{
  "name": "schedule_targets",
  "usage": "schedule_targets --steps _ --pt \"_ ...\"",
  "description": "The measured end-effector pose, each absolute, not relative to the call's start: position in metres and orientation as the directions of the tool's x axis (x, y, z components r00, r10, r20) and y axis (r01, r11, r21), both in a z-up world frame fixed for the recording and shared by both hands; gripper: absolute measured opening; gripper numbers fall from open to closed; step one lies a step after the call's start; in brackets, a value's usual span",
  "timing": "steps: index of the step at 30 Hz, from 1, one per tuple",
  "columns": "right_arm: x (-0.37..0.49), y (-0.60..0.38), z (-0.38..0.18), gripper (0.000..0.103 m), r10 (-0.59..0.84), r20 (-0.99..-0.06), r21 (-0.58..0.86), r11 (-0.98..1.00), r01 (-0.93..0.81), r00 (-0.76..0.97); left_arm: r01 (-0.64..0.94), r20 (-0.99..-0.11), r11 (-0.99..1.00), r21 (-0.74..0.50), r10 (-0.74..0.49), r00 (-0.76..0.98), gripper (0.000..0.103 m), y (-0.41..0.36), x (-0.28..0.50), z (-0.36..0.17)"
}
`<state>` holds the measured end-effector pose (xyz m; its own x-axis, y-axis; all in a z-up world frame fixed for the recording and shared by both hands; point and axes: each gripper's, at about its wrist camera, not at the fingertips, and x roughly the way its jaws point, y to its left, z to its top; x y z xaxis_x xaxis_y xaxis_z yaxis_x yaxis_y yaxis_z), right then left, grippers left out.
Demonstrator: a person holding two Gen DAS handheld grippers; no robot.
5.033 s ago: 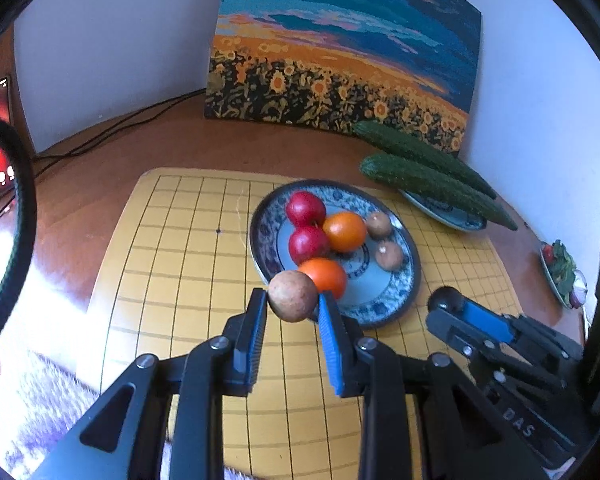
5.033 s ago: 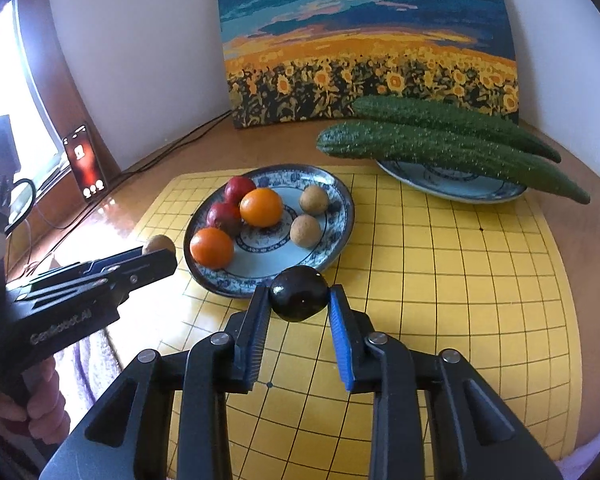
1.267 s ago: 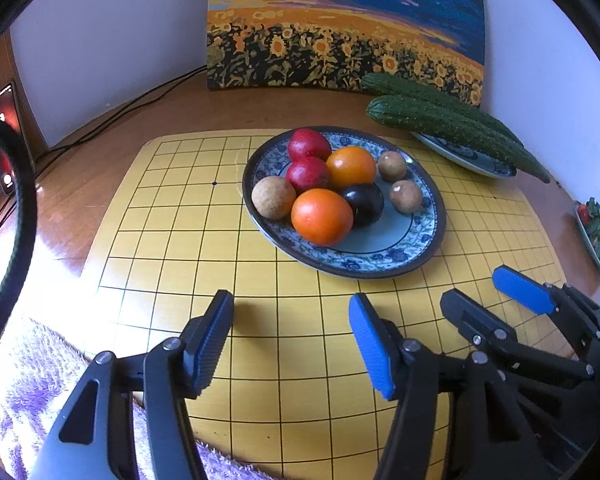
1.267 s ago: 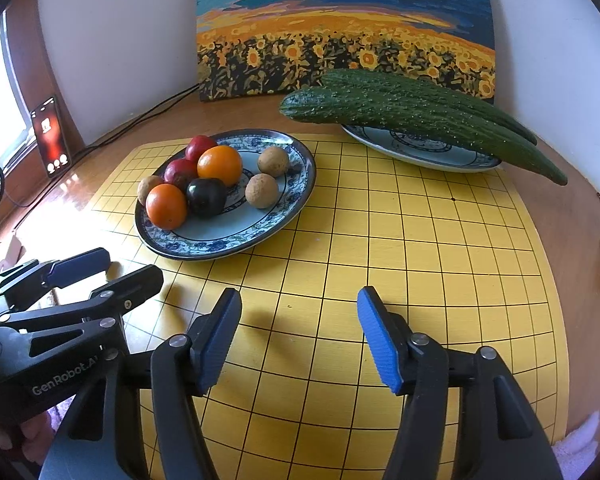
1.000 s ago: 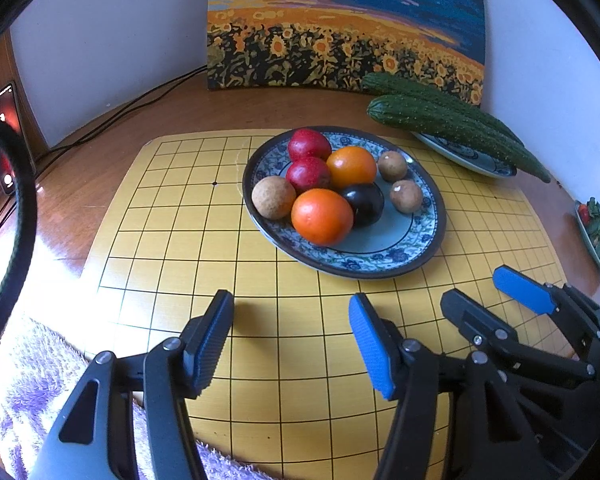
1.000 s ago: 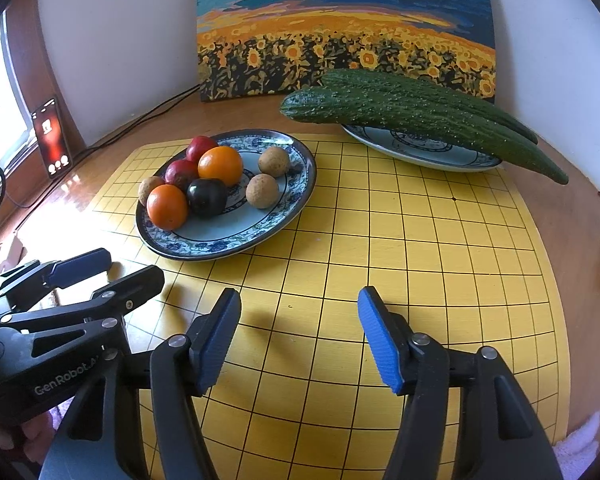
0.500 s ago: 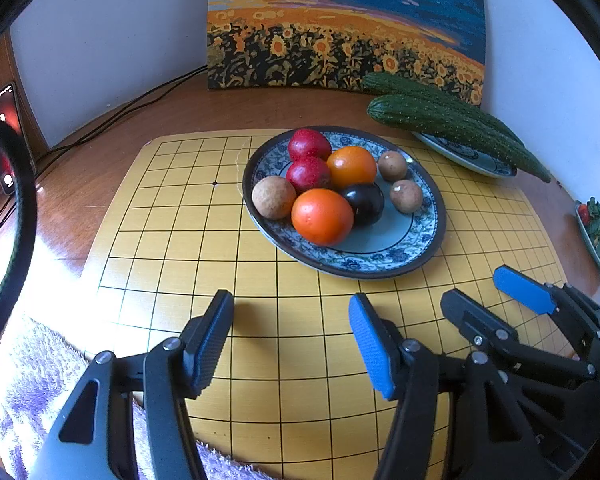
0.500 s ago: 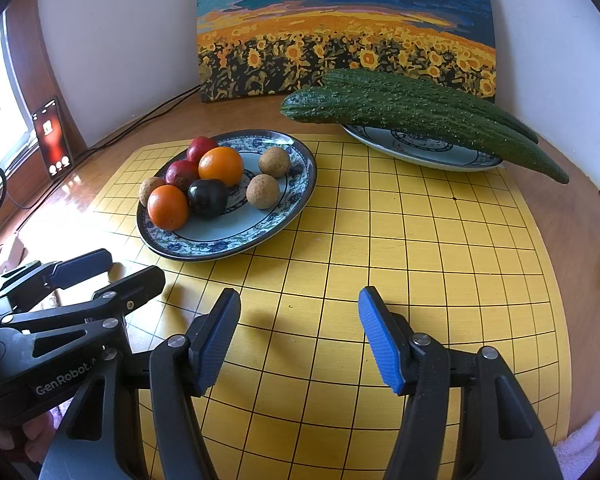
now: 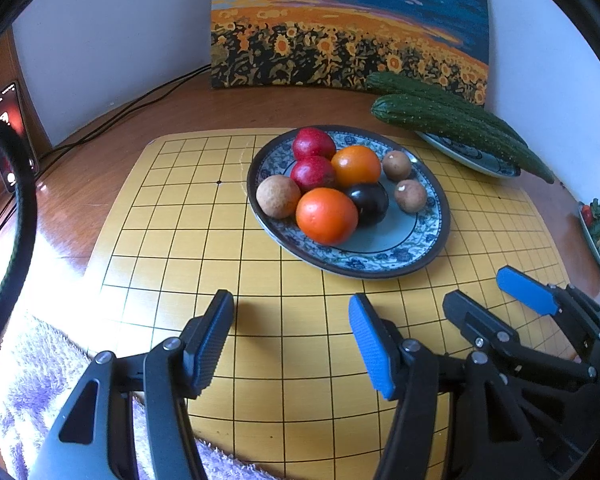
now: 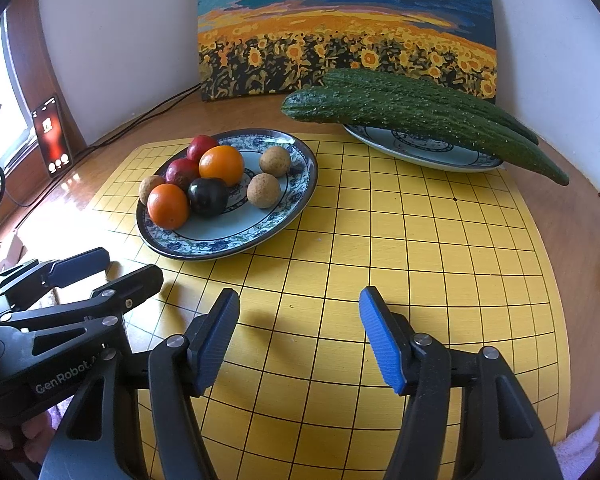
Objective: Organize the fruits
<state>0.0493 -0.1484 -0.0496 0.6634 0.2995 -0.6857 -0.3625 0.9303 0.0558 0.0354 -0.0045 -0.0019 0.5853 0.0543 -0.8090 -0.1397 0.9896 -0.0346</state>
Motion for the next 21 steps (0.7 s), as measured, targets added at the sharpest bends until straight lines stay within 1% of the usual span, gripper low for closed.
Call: schedule_targets --steps 21 --pt "0.0495 -0.1484 -0.0501 0.064 0.301 -0.685 0.057 0.930 -0.363 0.663 -0.139 -0.810 0.990 -0.028 0.059 0.584 0.063 -0.0049 0.0348 -0.0015"
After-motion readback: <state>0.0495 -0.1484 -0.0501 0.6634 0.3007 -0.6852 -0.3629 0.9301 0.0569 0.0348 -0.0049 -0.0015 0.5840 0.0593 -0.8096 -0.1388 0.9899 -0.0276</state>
